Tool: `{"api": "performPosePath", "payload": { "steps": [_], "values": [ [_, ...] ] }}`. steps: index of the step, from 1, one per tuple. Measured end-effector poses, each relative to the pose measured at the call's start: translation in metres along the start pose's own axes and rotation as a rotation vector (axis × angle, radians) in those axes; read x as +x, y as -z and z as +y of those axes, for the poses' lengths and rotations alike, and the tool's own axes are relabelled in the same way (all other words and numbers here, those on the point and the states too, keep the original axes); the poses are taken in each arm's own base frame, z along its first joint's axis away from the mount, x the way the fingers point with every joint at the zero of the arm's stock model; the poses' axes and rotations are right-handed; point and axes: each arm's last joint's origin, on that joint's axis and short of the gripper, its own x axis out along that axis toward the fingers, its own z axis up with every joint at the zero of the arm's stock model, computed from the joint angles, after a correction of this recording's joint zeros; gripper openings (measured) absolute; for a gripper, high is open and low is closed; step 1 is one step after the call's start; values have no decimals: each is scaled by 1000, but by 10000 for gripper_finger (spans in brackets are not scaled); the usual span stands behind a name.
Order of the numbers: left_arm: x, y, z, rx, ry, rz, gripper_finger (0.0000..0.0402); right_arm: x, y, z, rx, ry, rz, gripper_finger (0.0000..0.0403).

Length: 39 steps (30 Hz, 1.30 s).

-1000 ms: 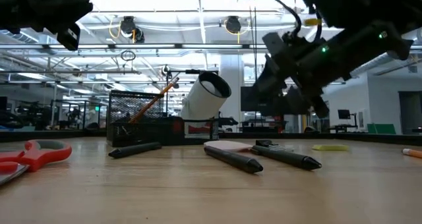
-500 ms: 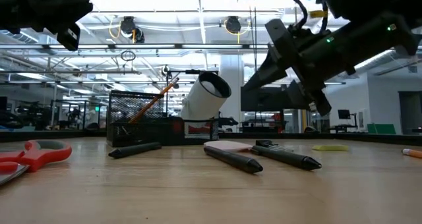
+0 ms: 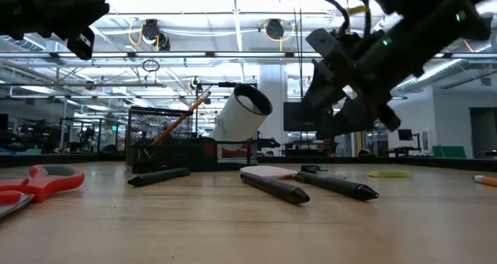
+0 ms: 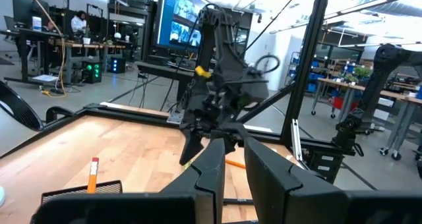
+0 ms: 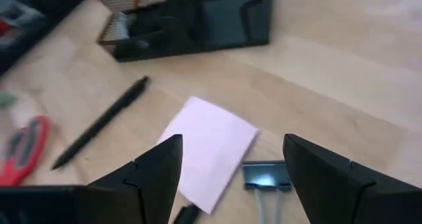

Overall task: Pick and place office supplies into organizer
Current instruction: Put the black binder clip into the black desk organizer

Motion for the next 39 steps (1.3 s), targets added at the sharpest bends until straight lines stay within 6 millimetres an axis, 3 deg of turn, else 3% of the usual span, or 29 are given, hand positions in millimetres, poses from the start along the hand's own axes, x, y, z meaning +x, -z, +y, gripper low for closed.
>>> {"api": "performPosePath", "payload": {
  "steps": [6, 11, 15, 27, 39],
  "values": [
    [0, 0, 0, 0, 0, 0, 63, -11, -13, 24, -25, 57, 47, 253],
    [0, 0, 0, 0, 0, 0, 63, 6, 0, 21, -33, 176, 199, 253],
    [0, 0, 0, 0, 0, 0, 63, 10, -9, 31, -66, 211, 209, 253],
    [0, 0, 0, 0, 0, 0, 63, 20, -16, 23, -142, 257, 252, 253],
    [0, 0, 0, 0, 0, -1, 63, 28, -10, 21, -165, 273, 260, 253]
  ]
}}
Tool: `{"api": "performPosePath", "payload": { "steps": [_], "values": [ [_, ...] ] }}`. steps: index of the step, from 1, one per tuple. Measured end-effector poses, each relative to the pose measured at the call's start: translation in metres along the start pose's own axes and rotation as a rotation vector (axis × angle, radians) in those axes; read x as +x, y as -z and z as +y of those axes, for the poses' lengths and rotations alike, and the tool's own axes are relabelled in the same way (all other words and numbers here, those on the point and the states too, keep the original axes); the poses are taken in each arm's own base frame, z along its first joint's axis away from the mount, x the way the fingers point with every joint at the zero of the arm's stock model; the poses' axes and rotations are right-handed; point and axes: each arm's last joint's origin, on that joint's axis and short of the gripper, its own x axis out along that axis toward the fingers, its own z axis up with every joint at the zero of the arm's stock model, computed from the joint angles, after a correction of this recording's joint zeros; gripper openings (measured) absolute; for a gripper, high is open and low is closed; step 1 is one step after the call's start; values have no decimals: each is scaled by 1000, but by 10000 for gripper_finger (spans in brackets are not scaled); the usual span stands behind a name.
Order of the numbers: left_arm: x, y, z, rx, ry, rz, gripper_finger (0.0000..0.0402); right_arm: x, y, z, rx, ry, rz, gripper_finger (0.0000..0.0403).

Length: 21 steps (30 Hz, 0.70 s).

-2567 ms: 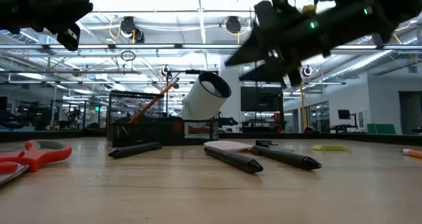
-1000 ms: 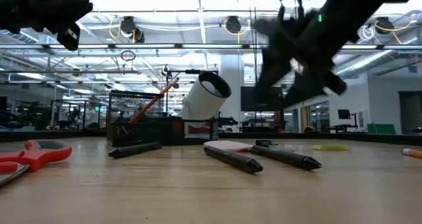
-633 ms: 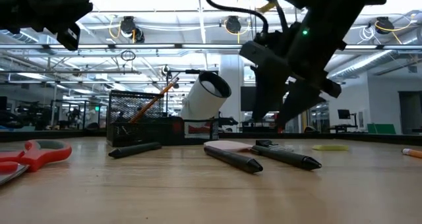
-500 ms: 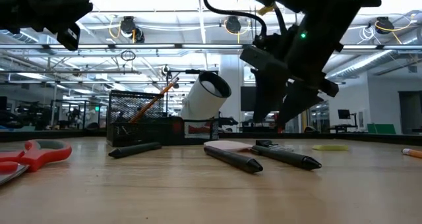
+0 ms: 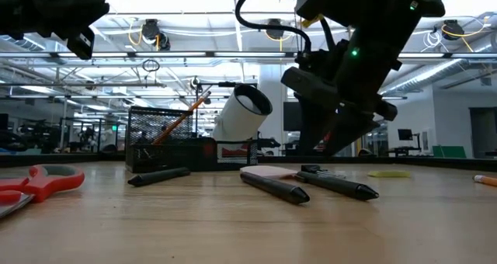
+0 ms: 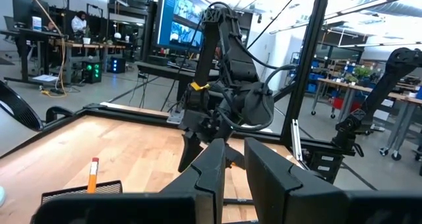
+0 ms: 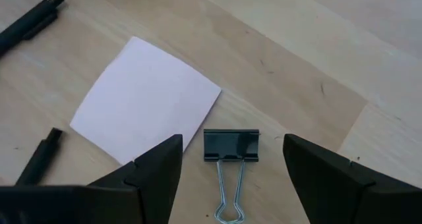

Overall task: Pick and place office supplies into organizer
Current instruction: Put the black binder clip into the black desk organizer

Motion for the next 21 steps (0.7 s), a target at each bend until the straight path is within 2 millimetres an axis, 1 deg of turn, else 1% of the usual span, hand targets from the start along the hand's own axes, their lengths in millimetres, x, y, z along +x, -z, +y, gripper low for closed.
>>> {"api": "performPosePath", "payload": {
  "steps": [5, 21],
  "values": [
    [0, 0, 0, 0, 0, 1, 63, 0, 0, 0, -1, 2, -3, 253],
    [0, 0, 0, 0, 0, 1, 63, 18, 8, 2, -14, 33, 12, 253]
  ]
}}
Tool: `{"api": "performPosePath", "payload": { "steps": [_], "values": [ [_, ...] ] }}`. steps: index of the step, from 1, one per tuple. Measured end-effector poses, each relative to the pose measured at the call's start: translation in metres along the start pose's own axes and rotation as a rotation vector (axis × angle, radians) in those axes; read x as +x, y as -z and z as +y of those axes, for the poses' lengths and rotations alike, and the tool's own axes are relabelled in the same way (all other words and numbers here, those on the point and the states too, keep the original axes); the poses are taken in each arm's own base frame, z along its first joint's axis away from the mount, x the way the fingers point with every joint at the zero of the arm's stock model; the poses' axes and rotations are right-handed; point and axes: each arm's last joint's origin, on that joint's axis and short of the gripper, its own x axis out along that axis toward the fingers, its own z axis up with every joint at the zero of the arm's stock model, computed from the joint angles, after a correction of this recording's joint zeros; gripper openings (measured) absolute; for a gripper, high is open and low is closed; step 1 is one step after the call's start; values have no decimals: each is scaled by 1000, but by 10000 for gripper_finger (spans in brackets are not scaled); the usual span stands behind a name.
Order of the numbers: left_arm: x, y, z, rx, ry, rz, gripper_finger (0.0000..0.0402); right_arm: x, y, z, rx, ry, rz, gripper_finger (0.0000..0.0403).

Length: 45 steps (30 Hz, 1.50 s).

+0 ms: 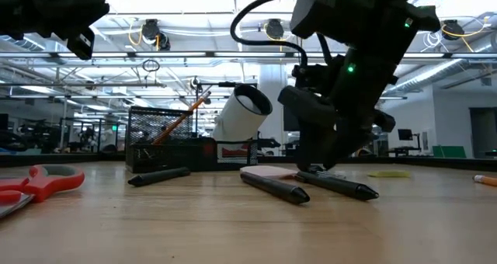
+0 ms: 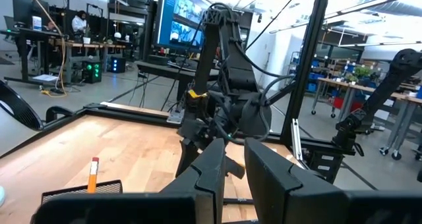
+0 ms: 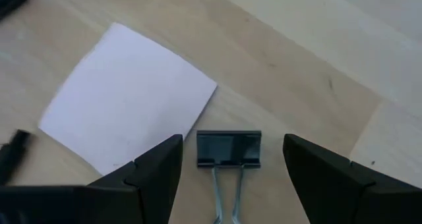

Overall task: Pick and place office supplies into organizer
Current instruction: Put the black binder clip into the black desk organizer

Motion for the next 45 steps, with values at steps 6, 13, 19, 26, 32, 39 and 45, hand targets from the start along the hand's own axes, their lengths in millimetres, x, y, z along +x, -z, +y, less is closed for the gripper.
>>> {"api": "performPosePath", "payload": {
  "steps": [6, 13, 19, 26, 32, 39, 45],
  "values": [
    [0, 0, 0, 0, 0, -1, 63, 5, 3, 1, -3, 10, 6, 250],
    [0, 0, 0, -1, 0, -1, 63, 5, 3, 1, -3, 8, 3, 196],
    [0, 0, 0, 0, 0, -1, 63, 5, 2, 1, -6, 19, -20, 145],
    [0, 0, 0, -1, 0, -1, 63, 4, 1, 1, -3, 17, -31, 146],
    [0, 0, 0, 0, 0, -1, 63, -12, -5, 8, -19, -32, -166, 152],
    [0, 0, 0, -1, 0, -1, 63, -24, -18, 24, -78, -148, -332, 136],
    [0, 0, 0, 0, 0, -1, 63, -26, -34, 39, -133, -256, -466, 149]
  ]
}}
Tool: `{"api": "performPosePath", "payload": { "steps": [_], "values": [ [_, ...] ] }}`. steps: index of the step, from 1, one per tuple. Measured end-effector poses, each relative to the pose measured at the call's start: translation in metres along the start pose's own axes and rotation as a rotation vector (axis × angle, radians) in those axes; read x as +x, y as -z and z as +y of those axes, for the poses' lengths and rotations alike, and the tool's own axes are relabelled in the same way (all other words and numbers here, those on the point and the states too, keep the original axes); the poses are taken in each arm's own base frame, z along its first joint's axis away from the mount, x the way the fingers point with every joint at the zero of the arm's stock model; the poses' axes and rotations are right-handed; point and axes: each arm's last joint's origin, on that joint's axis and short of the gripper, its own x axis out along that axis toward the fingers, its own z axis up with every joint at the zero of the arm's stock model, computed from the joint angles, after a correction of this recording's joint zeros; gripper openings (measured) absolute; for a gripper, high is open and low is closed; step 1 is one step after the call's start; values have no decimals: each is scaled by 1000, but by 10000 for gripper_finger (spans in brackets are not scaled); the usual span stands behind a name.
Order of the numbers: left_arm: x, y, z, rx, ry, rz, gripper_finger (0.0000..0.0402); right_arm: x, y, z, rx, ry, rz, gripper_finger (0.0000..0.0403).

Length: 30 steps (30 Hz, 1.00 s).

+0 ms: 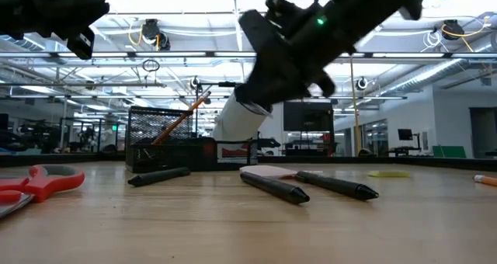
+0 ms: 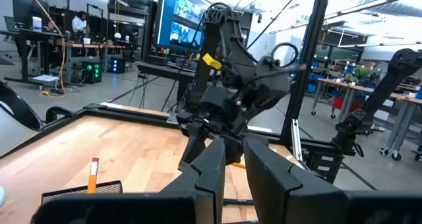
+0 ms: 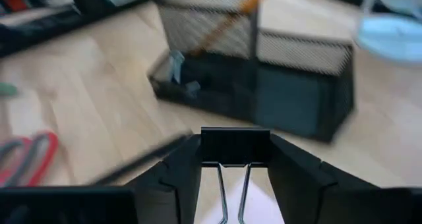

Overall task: Pick and place office supplies into organizer
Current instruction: Put the black binder clip into the black desk organizer

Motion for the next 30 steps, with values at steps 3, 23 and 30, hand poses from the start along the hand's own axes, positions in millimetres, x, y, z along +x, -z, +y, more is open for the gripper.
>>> {"api": "performPosePath", "payload": {
  "steps": [3, 23, 30],
  "values": [
    [0, 0, 0, 0, 0, 0, 63, 11, -3, 4, -17, -35, -68, 143],
    [0, 0, 0, 0, 0, 0, 63, 95, -8, 23, -76, -119, -323, 145],
    [0, 0, 0, 0, 0, 0, 63, 106, -17, 16, -49, -68, -343, 143]
  ]
}}
